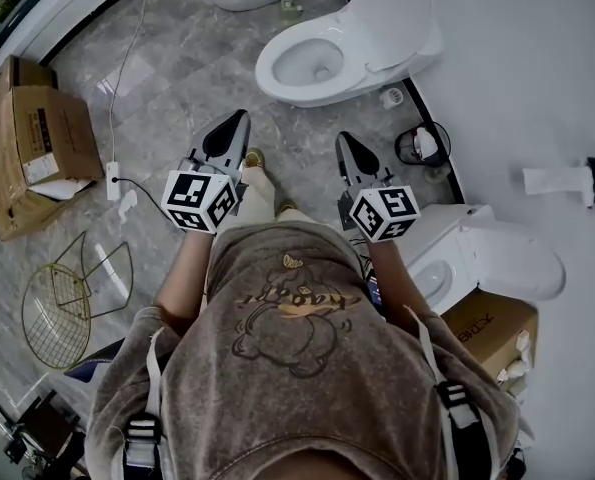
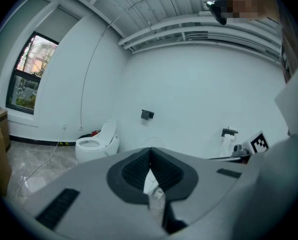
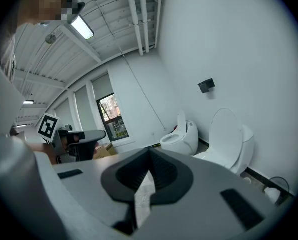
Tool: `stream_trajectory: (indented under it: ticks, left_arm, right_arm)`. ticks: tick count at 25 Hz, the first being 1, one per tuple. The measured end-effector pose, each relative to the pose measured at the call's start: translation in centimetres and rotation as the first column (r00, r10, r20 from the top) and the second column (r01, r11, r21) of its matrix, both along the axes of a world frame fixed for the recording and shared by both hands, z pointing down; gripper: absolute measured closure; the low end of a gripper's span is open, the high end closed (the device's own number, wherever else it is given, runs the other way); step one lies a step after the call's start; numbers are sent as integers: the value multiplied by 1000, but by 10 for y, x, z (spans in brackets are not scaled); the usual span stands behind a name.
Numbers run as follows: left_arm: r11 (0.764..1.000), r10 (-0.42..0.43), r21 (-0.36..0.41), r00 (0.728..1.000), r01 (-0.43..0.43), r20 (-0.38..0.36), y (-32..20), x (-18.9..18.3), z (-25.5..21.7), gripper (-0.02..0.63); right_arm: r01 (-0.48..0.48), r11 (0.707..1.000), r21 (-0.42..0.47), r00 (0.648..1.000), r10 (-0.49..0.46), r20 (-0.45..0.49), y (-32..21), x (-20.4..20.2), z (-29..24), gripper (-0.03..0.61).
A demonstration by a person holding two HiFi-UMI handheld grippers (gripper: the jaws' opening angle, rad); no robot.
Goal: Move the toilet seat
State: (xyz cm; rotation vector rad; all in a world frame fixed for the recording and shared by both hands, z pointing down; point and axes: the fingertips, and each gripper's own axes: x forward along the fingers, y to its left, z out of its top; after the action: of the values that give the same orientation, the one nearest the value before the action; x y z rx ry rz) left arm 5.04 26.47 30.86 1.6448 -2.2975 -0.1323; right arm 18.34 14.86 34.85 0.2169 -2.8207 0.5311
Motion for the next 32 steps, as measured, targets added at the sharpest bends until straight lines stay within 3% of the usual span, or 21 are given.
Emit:
stream_trajectory:
  ticks: [11, 21, 32]
  left_arm:
    - [996, 83, -18, 996, -84, -19, -50, -74, 20, 604]
    - [975, 217, -42, 974, -220, -65, -96, -146, 57, 604]
    - [949, 300, -68, 947, -309, -115, -137, -174, 114, 604]
  right_arm:
    - [-55, 998, -20, 998, 54, -39, -33, -70, 21, 580]
    - [-175, 983, -58, 983, 171, -64, -56, -135, 50, 581]
    - [-265, 962, -67, 960, 257, -114, -92, -162, 99, 580]
